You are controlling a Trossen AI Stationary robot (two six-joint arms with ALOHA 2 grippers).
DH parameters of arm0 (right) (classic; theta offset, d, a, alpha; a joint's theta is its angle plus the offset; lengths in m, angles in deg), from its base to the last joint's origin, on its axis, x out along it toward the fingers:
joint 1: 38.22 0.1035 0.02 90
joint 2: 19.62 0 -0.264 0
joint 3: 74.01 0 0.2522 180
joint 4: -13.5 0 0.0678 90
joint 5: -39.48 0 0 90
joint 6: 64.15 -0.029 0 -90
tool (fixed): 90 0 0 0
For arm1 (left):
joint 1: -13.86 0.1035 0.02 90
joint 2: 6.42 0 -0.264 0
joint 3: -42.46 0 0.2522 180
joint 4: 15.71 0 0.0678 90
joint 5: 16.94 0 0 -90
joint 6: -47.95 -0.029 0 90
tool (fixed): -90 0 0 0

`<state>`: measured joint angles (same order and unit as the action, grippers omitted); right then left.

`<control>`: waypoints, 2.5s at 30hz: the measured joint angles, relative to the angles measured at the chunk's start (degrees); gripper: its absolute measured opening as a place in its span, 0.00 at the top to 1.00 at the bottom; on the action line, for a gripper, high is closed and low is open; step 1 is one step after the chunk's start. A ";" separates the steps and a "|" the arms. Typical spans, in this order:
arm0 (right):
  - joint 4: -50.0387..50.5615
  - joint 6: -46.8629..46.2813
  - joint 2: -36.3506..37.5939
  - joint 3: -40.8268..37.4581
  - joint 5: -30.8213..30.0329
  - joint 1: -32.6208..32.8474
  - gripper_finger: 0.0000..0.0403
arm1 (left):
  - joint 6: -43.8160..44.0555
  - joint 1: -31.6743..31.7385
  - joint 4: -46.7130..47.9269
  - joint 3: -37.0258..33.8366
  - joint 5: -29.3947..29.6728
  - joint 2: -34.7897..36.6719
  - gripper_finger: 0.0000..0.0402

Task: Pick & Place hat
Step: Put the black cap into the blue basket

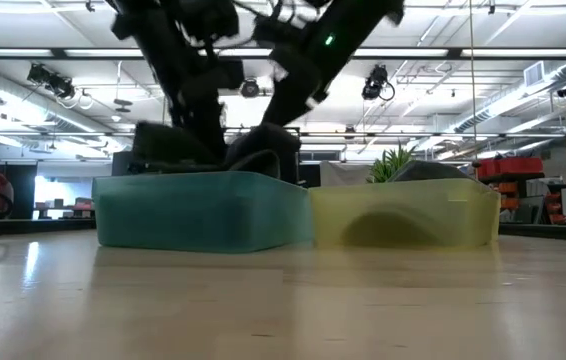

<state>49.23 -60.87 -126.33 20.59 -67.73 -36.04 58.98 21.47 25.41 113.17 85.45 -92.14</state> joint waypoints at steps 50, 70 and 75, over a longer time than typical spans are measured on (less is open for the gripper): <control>6.00 -12.96 -1.98 0.07 6.07 4.86 1.00 | 21.06 -7.82 8.57 -6.98 13.25 8.84 0.98; -5.48 -10.09 -9.81 -0.04 6.47 -0.46 1.00 | 23.27 -4.72 -11.01 -21.74 2.15 7.70 0.99; -6.09 -9.27 -10.34 -0.02 6.14 -2.65 1.00 | 21.71 -1.78 -11.00 -22.25 3.18 6.26 0.99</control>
<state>43.14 -70.14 -136.67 20.57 -61.58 -38.69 80.69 19.68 14.42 90.92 88.63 -85.88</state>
